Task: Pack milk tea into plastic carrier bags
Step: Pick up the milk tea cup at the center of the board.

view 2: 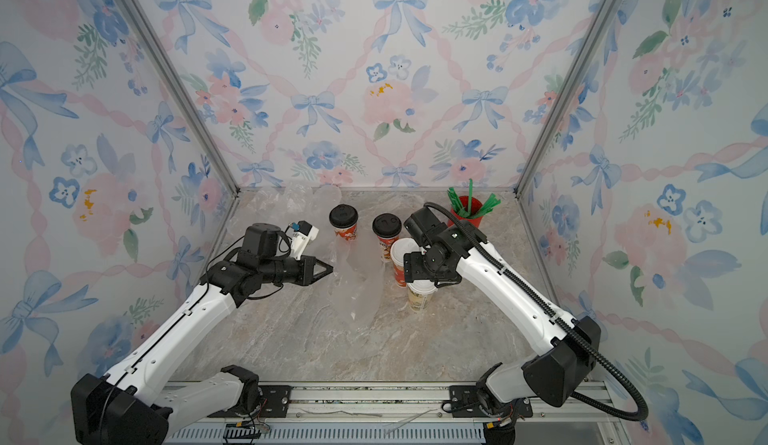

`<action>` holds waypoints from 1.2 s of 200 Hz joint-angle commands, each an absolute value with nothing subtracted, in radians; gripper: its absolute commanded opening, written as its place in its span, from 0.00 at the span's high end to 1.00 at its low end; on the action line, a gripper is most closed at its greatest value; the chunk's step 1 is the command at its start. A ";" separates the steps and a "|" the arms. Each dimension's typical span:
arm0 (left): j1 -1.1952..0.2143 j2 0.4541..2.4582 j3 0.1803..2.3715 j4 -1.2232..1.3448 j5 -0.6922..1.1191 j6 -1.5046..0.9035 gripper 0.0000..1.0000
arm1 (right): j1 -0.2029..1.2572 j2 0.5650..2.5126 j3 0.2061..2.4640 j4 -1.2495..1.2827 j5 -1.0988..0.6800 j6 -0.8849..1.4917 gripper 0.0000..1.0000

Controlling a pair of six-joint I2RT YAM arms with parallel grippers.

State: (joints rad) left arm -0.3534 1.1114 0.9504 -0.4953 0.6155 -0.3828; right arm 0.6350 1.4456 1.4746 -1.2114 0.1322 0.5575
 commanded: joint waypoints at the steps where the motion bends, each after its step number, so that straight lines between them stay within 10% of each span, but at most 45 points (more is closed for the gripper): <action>1: -0.358 1.090 0.934 -0.481 0.637 -0.400 0.97 | 0.617 1.457 1.460 -1.209 0.167 0.562 0.12; 240: -0.373 1.088 0.917 -0.445 0.656 -0.425 0.98 | 0.636 1.531 1.464 -1.244 0.147 0.539 0.20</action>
State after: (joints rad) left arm -0.3672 1.1038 0.9329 -0.4599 0.6380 -0.4171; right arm 0.6231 1.4982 1.4509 -1.1763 0.1143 0.5480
